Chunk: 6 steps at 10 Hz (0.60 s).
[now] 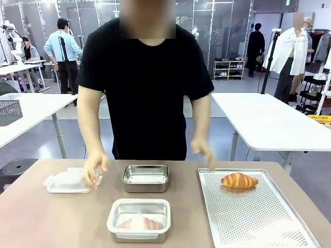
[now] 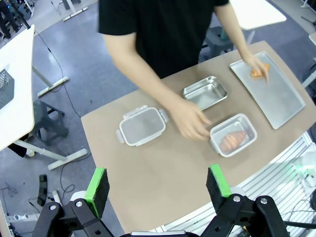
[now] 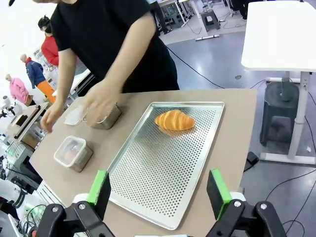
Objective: Place the bread into the airtight container.
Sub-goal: Pick up a Butter Roll and place it into an empty Airtight Container.
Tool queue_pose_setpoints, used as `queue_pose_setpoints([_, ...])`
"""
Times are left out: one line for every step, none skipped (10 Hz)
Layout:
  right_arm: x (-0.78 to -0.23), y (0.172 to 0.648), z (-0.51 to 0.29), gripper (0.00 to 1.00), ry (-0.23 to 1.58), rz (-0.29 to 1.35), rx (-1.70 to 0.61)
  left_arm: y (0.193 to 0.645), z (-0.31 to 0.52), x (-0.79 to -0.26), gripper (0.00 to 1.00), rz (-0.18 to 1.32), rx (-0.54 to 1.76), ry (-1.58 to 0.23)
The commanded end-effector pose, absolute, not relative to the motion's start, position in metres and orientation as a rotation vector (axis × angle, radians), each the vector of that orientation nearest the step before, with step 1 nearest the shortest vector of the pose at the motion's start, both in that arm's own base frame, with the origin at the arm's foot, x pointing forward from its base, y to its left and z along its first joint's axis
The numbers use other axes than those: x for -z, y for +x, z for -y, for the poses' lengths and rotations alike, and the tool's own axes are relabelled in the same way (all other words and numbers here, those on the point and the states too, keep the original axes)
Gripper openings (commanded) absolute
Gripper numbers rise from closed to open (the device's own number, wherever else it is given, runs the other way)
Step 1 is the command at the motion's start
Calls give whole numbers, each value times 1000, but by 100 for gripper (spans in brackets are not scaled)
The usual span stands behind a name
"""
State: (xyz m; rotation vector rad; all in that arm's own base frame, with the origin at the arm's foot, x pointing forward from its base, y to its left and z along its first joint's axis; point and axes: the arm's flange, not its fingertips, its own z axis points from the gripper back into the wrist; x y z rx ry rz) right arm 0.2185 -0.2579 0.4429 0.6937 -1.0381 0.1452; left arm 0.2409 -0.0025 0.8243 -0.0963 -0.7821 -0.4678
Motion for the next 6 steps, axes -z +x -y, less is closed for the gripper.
queue_pose_setpoints([-443, 219, 254, 99, 698, 1052, -142, 241, 2, -827, 100, 772, 470, -96])
queue_pose_setpoints([-443, 219, 254, 99, 698, 1052, -142, 241, 2, -827, 100, 772, 470, -96])
queue_pose_setpoints([-443, 219, 254, 99, 698, 1052, -142, 241, 2, -827, 100, 772, 470, -96])
queue_pose_setpoints([-443, 219, 254, 99, 698, 1052, -142, 241, 2, -827, 100, 772, 470, -96])
queue_pose_setpoints([-443, 218, 258, 99, 693, 1038, -145, 241, 2, -827, 100, 772, 470, -96])
queue_pose_setpoints([-454, 220, 274, 99, 683, 1009, -145, 241, 2, -827, 100, 772, 470, -96])
